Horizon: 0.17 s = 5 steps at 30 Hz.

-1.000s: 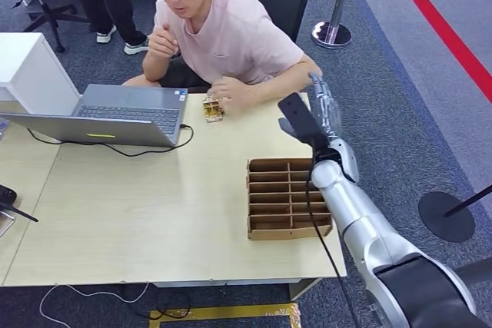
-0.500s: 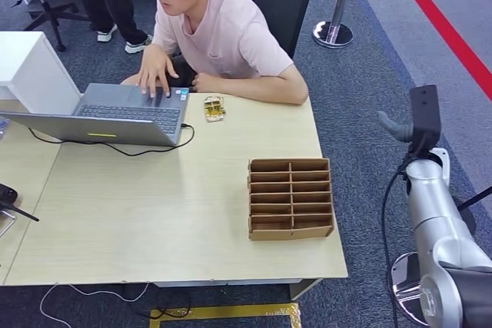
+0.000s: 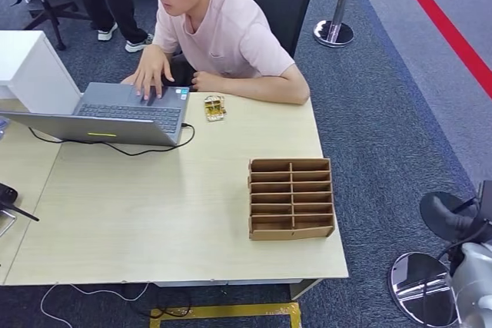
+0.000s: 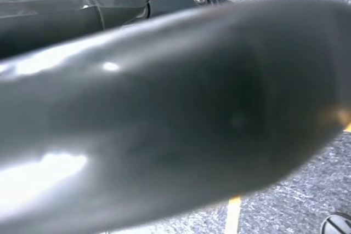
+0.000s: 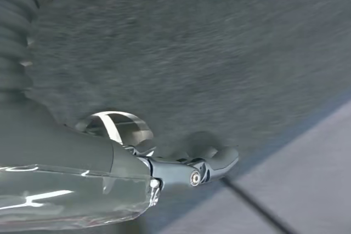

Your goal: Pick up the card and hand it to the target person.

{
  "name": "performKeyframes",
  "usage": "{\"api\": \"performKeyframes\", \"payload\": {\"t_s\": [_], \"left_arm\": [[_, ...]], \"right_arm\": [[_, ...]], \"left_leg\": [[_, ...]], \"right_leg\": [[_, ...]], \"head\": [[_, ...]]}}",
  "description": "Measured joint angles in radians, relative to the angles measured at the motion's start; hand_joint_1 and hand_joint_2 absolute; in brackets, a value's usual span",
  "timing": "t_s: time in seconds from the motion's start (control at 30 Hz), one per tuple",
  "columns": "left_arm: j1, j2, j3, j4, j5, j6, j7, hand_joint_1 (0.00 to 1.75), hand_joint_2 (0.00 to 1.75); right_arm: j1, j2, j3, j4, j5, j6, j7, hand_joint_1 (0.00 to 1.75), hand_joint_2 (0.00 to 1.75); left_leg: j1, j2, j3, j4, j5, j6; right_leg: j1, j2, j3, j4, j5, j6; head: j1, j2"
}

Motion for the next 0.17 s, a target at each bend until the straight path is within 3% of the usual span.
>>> {"api": "performKeyframes", "payload": {"t_s": [0.17], "left_arm": [[0.000, 0.007, 0.006, 0.000, 0.003, 0.006, -0.004, 0.00, 0.00]], "right_arm": [[0.104, 0.019, -0.069, 0.065, -0.022, 0.006, 0.027, 0.00, 1.75]], "left_leg": [[0.000, 0.000, -0.001, 0.000, 0.000, 0.000]], "right_leg": [[0.000, 0.000, 0.000, 0.000, 0.000, 0.000]], "head": [[0.000, 0.000]]}}
